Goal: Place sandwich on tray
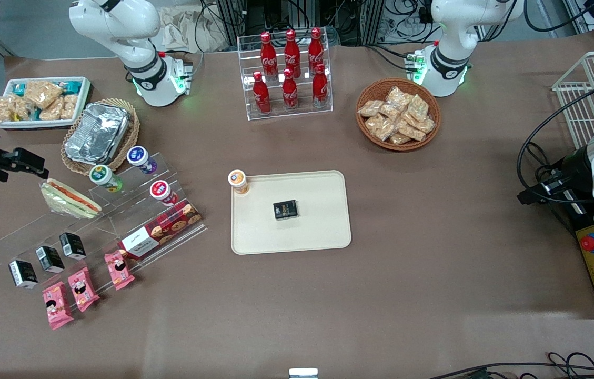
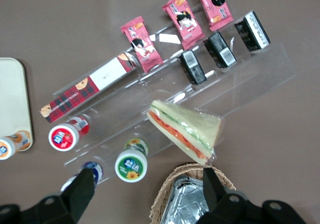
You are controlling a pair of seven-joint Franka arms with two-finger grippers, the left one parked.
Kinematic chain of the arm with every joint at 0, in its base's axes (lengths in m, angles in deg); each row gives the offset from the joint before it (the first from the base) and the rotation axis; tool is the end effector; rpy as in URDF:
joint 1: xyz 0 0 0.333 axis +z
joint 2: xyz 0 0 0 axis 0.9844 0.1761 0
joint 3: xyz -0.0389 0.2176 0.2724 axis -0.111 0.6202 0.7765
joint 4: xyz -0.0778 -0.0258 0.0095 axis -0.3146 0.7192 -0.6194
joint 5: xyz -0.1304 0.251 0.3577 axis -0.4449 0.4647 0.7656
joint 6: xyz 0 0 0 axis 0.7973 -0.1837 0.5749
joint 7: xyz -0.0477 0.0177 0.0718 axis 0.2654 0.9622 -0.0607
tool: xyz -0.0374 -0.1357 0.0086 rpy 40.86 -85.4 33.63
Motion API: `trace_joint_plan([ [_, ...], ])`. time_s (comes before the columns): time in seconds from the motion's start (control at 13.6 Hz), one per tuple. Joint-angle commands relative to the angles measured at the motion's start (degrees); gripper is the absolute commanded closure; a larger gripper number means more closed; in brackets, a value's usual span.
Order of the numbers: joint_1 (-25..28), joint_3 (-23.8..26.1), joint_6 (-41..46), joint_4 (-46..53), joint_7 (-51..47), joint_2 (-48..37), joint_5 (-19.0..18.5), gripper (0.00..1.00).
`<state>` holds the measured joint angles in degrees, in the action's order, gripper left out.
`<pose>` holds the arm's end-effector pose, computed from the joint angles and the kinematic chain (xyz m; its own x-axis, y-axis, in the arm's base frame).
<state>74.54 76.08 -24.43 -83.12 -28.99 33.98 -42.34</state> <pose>0.5851 -0.0904 0.5558 0.9997 0.0091 -0.0211 0.0089 -0.9999 -0.0089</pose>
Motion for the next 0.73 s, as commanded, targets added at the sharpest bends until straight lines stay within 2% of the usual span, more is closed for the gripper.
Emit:
trace_joint_plan([
  [0.0,-1.3,0.4,-4.9,-9.2,0.7,-6.4,-1.4,0.03],
  [0.66,-2.0,0.4,-4.1,-10.0,-1.8,-6.1,-0.9,0.03],
])
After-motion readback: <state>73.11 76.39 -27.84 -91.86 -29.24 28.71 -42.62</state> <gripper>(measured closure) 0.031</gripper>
